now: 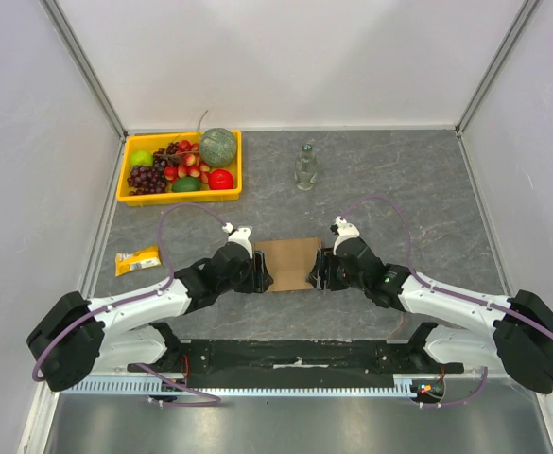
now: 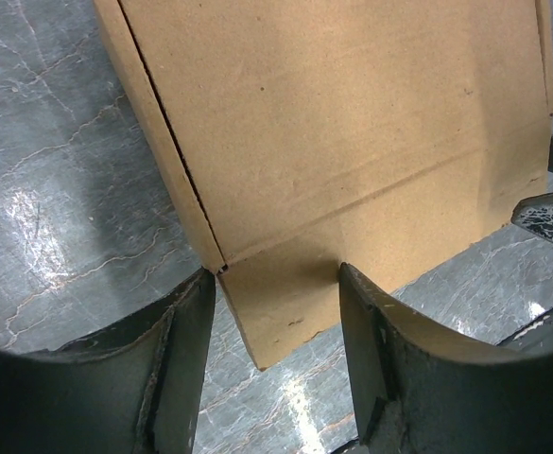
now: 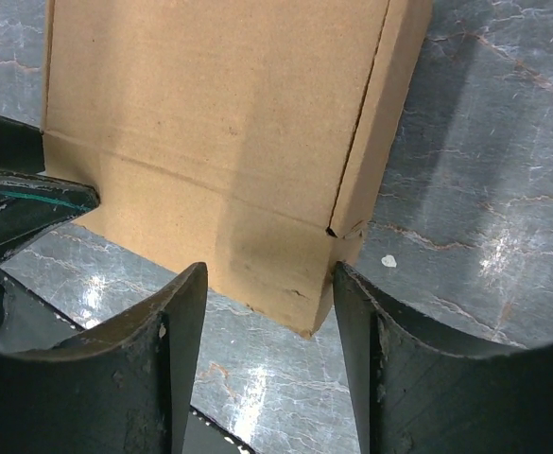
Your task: Fold the paper box
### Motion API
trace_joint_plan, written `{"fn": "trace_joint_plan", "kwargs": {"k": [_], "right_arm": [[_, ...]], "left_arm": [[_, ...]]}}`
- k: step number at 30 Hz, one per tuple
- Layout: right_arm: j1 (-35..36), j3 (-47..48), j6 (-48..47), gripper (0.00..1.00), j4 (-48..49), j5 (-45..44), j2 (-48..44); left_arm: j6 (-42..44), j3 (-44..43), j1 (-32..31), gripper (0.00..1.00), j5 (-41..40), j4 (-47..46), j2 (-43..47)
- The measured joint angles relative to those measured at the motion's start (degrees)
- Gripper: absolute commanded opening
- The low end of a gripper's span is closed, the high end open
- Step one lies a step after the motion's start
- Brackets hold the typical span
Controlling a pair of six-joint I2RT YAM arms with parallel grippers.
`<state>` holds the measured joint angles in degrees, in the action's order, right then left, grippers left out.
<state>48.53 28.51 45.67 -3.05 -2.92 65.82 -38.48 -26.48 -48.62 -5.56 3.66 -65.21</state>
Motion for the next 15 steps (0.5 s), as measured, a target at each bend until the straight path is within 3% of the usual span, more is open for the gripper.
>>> {"fn": "trace_joint_plan", "kwargs": {"k": [15], "right_arm": [[-0.1,-0.3,0.0,0.56,0.0,0.1,0.7]], "left_arm": [[0.0,0.3,0.0,0.60,-0.1,-0.4,-0.2]]}}
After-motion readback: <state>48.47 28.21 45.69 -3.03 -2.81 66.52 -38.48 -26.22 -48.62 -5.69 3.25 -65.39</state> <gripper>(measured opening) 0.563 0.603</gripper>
